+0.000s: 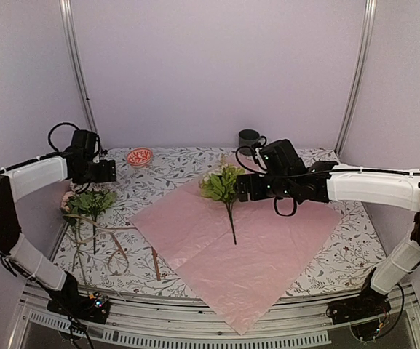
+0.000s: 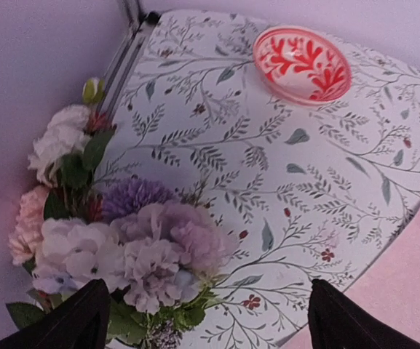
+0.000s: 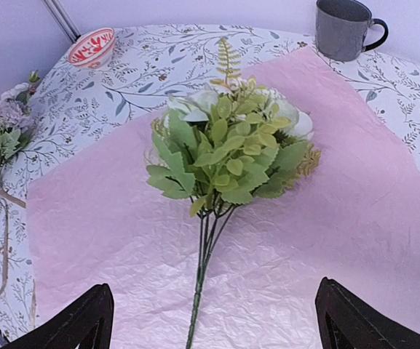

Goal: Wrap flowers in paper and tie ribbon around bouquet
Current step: Pick up the fake flower from the corner of the board.

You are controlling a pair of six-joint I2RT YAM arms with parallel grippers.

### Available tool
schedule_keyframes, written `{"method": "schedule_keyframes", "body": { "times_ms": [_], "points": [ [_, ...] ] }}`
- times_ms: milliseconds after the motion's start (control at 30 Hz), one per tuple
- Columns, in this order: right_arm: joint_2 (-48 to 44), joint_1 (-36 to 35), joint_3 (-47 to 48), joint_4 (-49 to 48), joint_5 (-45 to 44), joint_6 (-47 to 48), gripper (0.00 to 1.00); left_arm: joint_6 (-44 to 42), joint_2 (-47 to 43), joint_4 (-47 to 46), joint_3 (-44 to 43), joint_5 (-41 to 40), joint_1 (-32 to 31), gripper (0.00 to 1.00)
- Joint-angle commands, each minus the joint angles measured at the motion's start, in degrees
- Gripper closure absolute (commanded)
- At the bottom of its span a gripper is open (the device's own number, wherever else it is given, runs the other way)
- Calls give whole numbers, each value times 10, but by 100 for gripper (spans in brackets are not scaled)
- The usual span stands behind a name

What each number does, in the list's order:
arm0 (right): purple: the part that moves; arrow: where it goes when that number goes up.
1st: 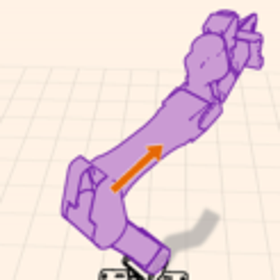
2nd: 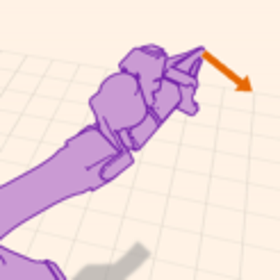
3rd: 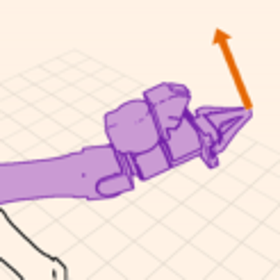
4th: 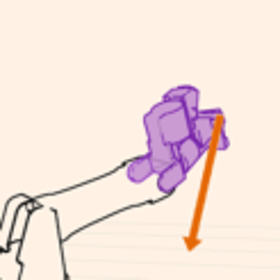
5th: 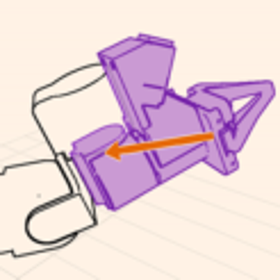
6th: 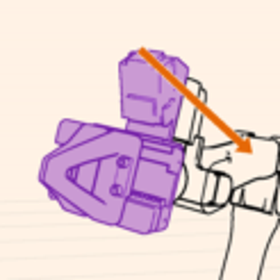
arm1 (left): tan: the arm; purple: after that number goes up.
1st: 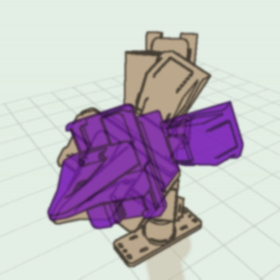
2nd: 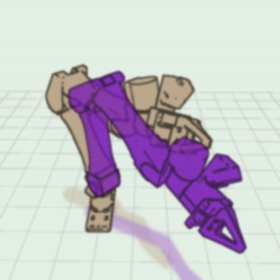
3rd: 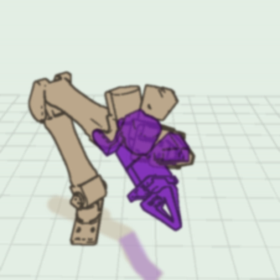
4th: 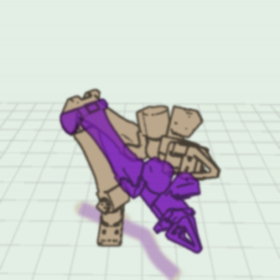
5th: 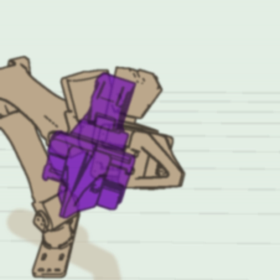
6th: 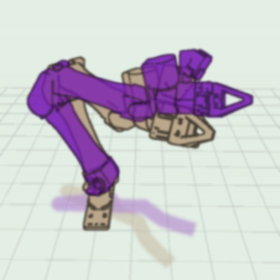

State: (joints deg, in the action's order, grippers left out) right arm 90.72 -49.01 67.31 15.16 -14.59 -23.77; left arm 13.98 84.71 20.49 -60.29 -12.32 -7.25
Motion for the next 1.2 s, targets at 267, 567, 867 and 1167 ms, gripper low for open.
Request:
{"method": "schedule_keyframes", "body": {
  "times_ms": [267, 567, 867, 1167],
  "points": [
    [-37, 36, -55, -42, 34, 48, 1, 199, -116, 27, 189, -32, 3, 58],
    [-25, 61, -54, -50, 68, 58, 1, 156, -25, 6, 176, -45, 14, 50],
    [-35, 83, -60, -51, 90, 51, 1, 136, 59, 16, 133, -45, 24, 49],
    [-32, 88, -47, -51, 114, 52, 1, 115, 126, 20, 96, -83, 32, 51]
  ]
}}
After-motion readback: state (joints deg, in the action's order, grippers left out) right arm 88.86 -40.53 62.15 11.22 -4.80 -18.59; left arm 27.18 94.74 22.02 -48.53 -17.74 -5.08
